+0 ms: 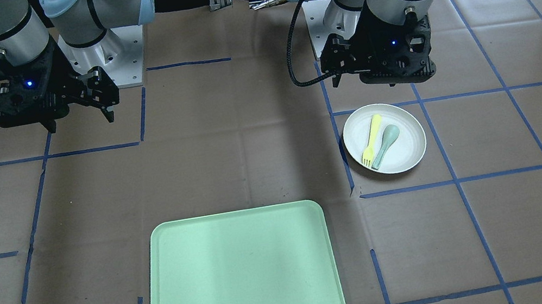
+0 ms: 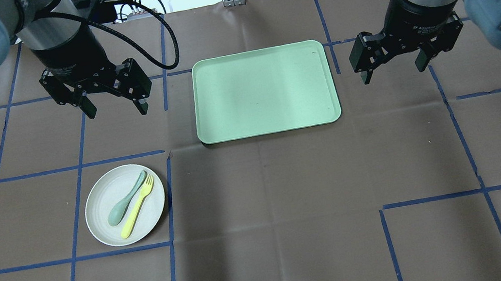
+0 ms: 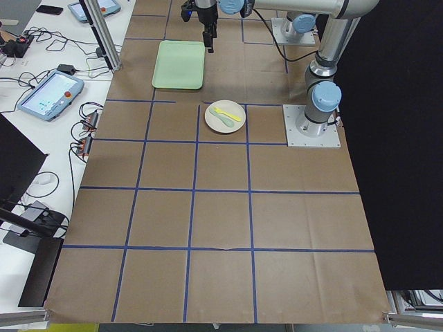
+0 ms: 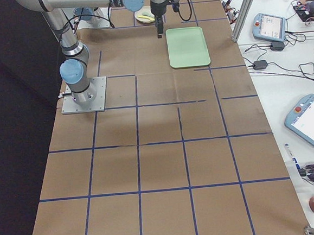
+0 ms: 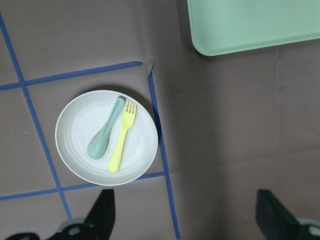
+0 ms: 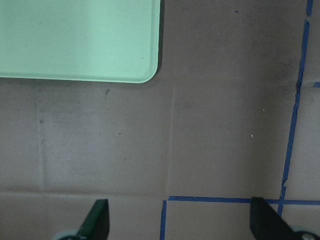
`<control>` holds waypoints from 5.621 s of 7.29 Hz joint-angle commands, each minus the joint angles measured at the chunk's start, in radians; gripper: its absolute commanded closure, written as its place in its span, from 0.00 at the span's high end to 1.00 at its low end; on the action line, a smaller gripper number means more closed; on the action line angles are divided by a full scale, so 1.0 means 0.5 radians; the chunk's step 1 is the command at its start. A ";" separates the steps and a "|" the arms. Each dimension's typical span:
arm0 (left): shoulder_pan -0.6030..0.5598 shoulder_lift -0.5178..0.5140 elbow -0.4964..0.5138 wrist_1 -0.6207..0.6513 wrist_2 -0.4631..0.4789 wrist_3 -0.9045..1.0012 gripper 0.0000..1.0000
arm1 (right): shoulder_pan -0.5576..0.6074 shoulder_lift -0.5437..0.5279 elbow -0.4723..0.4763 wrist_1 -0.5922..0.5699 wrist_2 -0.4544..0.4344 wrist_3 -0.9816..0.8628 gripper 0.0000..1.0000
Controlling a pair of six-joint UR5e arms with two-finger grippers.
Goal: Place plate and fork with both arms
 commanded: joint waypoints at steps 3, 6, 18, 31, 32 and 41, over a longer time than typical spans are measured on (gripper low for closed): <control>-0.002 -0.007 -0.018 0.009 -0.001 -0.013 1.00 | -0.002 0.000 0.000 0.004 0.003 0.002 1.00; -0.002 -0.004 -0.021 0.009 -0.001 -0.013 1.00 | -0.002 -0.003 0.000 0.004 0.000 0.002 1.00; 0.424 0.026 -0.706 0.590 -0.029 1.025 0.99 | 0.001 -0.003 0.000 0.007 0.000 0.002 1.00; 0.946 -0.563 -0.911 1.009 -0.167 1.886 0.55 | 0.001 0.000 0.000 0.010 0.000 0.002 1.00; 0.946 -0.566 -0.911 1.006 -0.164 1.883 0.26 | -0.002 -0.003 0.000 0.010 0.000 0.002 1.00; 0.684 -0.440 -0.865 1.006 -0.743 1.076 0.00 | -0.002 -0.003 0.000 0.010 0.000 0.002 1.00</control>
